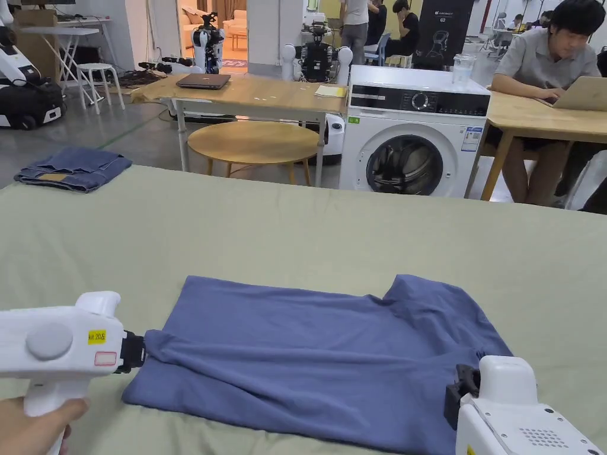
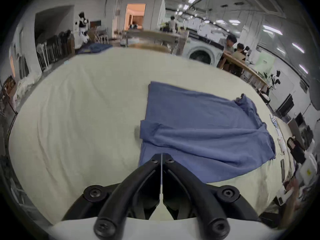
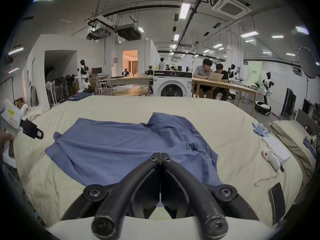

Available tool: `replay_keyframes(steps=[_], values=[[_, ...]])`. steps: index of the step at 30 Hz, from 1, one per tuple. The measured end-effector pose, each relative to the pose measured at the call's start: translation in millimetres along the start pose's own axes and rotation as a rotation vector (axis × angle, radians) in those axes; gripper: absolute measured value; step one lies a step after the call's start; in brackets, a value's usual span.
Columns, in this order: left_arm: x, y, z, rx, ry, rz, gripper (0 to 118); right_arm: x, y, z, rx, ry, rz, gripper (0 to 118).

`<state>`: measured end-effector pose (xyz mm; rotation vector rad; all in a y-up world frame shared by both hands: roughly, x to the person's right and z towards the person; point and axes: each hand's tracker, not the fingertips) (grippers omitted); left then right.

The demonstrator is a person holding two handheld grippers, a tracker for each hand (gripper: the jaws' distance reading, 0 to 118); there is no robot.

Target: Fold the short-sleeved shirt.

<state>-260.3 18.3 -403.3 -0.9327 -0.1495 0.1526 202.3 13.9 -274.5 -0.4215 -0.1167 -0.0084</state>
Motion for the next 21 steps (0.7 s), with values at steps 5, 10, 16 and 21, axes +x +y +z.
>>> replay_keyframes(steps=[5, 10, 16, 21], values=[[4.8, 9.0, -45.9, -0.227, 0.034, -0.013, 62, 4.6, -5.6, -3.4, -0.031, -0.008, 0.000, 0], [19.4, -11.2, -67.1, -0.295, 0.107, -0.075, 67, 9.7, -11.5, -4.7, -0.062, -0.019, 0.007, 0], [28.3, -20.9, -51.7, -0.267, 0.122, -0.140, 44, 16.3, -16.4, -3.9, -0.085, -0.025, 0.017, 0], [20.7, -32.0, -32.2, -0.238, 0.041, -0.148, 2, 29.1, -17.3, -9.4, -0.116, -0.025, 0.002, 0]])
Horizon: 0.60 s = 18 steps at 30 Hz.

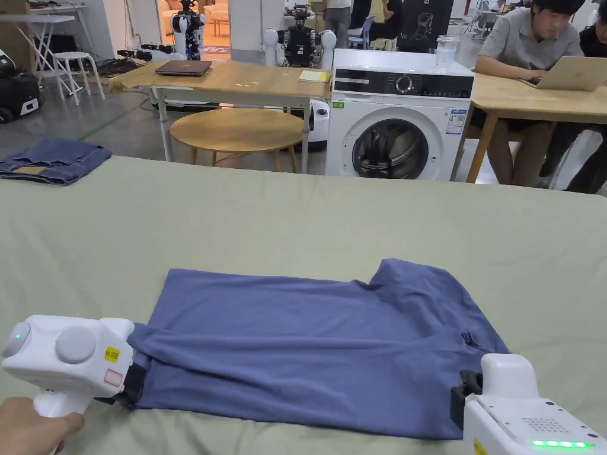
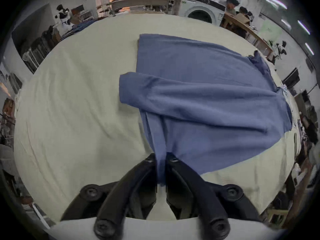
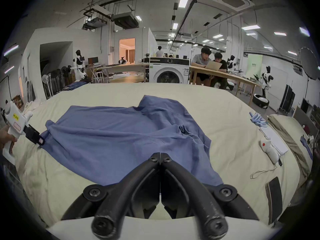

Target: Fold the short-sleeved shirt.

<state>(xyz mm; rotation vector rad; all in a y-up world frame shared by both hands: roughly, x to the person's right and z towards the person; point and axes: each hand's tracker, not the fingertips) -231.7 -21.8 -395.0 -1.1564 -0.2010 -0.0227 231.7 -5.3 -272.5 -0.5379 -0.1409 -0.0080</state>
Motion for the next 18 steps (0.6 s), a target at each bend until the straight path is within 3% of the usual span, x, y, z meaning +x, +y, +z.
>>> replay_keyframes(steps=[5, 6, 8, 9, 18], values=[[-8.2, -21.9, 18.0, 0.096, -0.047, 0.035, 2, 29.3, 11.2, -9.0, -0.056, -0.035, 0.002, 3], [-9.0, -26.4, 20.8, 0.119, -0.052, 0.041, 2, 37.8, 14.0, -13.2, -0.078, -0.041, 0.000, 14], [-7.7, -29.9, 24.2, 0.116, -0.060, 0.041, 2, 53.5, 16.9, -21.9, -0.142, -0.052, -0.016, 52], [-8.0, -32.3, 25.0, 0.121, -0.066, 0.040, 2, 60.3, 17.3, -27.8, -0.179, -0.047, -0.021, 59], [-14.3, -29.3, 16.6, 0.126, -0.077, 0.061, 2, 83.8, -10.1, -94.6, -0.482, 0.057, -0.042, 58]])
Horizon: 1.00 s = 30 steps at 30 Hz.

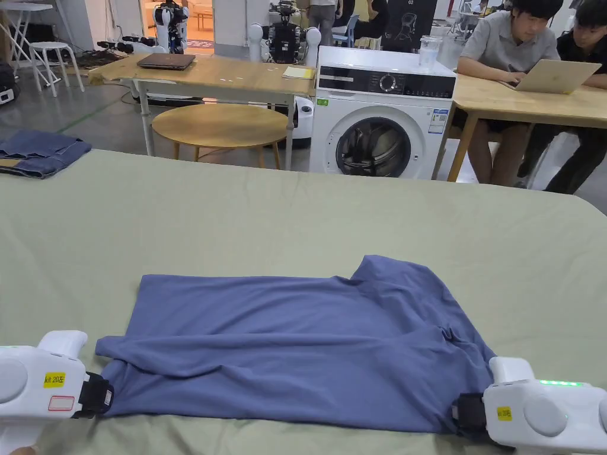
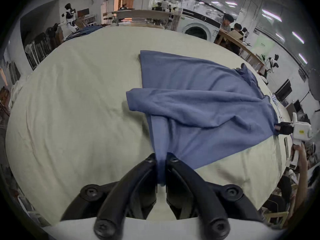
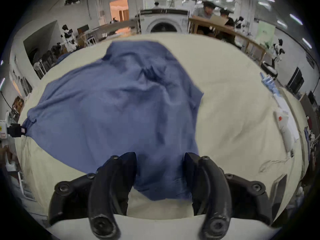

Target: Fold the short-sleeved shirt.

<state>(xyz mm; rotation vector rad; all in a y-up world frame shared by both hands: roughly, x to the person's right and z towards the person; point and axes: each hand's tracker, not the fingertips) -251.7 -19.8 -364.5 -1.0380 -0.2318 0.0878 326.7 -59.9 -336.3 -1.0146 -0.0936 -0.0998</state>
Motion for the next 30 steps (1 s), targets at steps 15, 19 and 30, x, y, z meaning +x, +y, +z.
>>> replay_keyframes(steps=[15, 19, 30], values=[[6.6, 14.1, 39.7, 0.115, 0.000, -0.019, 2, -22.8, 4.0, 62.8, 0.139, -0.019, 0.101, 4], [9.3, 18.2, 70.7, 0.153, 0.021, -0.037, 2, -27.4, 4.6, 98.4, 0.160, -0.041, 0.126, 4], [-17.2, -62.6, 80.4, 0.026, 0.030, -0.005, 2, -46.0, -78.4, 122.7, 0.024, -0.049, 0.186, 4]])
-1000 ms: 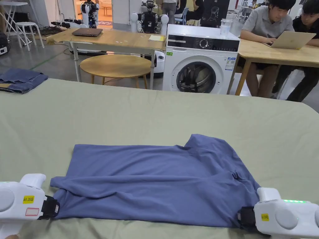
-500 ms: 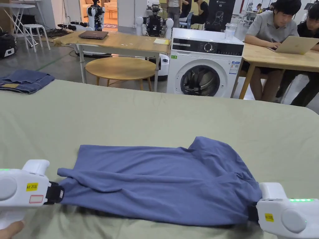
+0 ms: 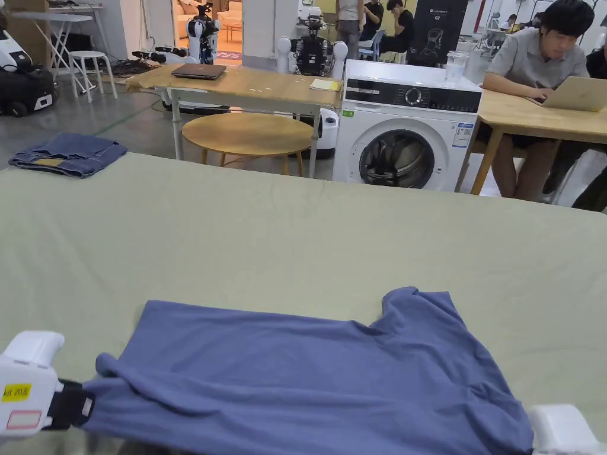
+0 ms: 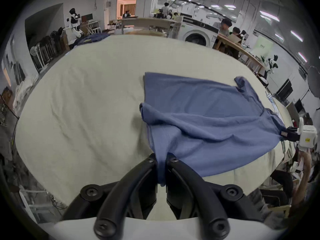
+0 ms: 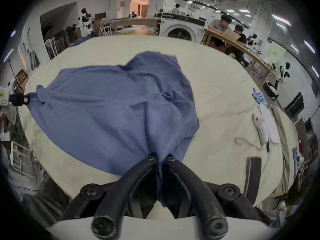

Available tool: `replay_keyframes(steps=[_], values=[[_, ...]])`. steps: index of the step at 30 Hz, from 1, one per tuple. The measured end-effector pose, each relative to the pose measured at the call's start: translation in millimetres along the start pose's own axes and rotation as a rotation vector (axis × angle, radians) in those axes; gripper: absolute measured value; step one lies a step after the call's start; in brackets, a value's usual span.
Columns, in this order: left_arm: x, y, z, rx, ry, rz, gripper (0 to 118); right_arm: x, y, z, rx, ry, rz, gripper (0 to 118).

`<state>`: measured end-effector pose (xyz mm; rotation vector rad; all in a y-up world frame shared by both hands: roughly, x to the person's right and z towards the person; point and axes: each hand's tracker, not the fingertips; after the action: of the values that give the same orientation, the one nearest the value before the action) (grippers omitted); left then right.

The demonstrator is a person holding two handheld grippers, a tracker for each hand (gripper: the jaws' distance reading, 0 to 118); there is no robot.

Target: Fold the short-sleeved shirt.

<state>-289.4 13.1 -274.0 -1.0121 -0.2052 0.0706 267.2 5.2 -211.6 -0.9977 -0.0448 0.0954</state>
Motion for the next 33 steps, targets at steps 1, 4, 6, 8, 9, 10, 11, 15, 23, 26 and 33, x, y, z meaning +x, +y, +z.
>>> replay_keyframes(steps=[1, 4, 6, 8, 9, 10, 11, 15, 23, 26, 33], values=[[-1.6, -10.7, -3.5, -0.015, 0.003, 0.009, 2, -3.0, -8.4, -4.1, -0.023, 0.003, -0.002, 4], [-4.1, -37.3, -22.3, -0.059, 0.012, 0.029, 2, -10.9, -30.7, -23.7, -0.050, -0.012, -0.014, 4], [-4.8, -48.9, -36.9, -0.090, 0.024, 0.033, 2, -13.5, -40.3, -37.5, -0.062, -0.016, -0.028, 4], [-2.6, -51.4, -39.2, -0.056, 0.025, 0.041, 2, -14.4, -44.7, -47.8, -0.062, -0.017, -0.048, 4], [-3.6, -50.6, -39.5, -0.054, 0.022, 0.065, 2, -14.9, -45.3, -49.4, -0.052, -0.017, -0.058, 4], [-4.0, -49.6, -38.8, -0.052, 0.019, 0.077, 2, -15.6, -45.2, -48.9, -0.050, -0.020, -0.057, 5], [-2.1, -47.9, -36.0, -0.052, 0.018, 0.073, 2, -16.0, -43.7, -46.8, -0.044, -0.024, -0.057, 6], [-1.5, -41.4, -27.9, -0.050, 0.015, 0.087, 6, -15.6, -35.0, -38.7, -0.033, -0.063, -0.052, 36], [26.7, -12.8, 6.3, 0.227, 0.033, 0.011, 44, -22.6, 2.8, 11.3, 0.259, -0.085, -0.139, 63], [40.5, -1.9, 8.7, 0.329, 0.012, 0.018, 44, -36.2, 15.9, 17.1, 0.393, -0.082, -0.174, 63], [71.6, 6.1, 8.6, 0.586, 0.022, 0.010, 17, -80.8, 35.0, 19.2, 0.633, -0.046, -0.188, 7]])
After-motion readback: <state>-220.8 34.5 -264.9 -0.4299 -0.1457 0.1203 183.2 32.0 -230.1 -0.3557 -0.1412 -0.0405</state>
